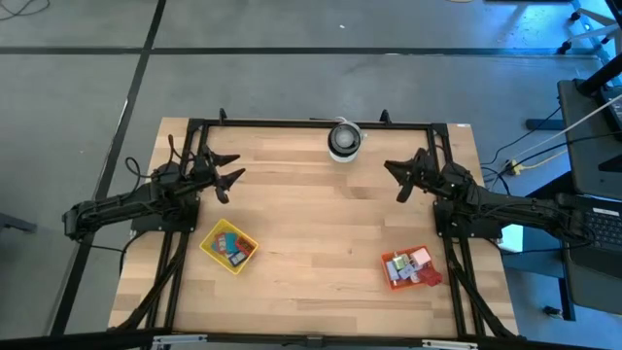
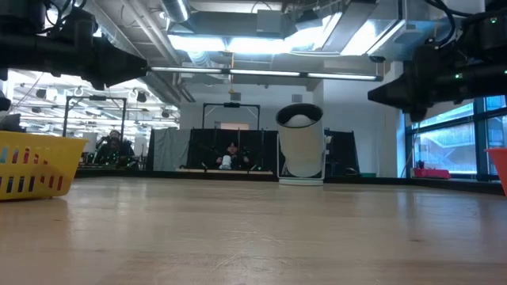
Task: Pick & Place Office items
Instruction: Return to Home Position
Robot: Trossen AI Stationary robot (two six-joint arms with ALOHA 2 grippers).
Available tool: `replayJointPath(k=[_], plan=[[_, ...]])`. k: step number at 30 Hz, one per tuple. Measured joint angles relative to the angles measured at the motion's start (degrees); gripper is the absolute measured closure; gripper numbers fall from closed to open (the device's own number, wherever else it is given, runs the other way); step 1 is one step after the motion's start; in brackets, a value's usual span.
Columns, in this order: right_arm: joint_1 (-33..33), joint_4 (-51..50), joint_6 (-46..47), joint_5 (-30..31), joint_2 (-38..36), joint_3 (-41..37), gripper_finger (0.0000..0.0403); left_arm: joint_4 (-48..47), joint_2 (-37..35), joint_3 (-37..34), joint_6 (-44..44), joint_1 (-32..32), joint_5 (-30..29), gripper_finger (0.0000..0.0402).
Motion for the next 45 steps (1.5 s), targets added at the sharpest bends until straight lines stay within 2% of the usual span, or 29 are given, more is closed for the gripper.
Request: replayJointPath(k=[45], plan=[[0.0,-0.5,-0.2,-0.2,0.0,0.0,0.0355,0.0,0.0,0.0,0.0,0.0,0.0,0.0180]])
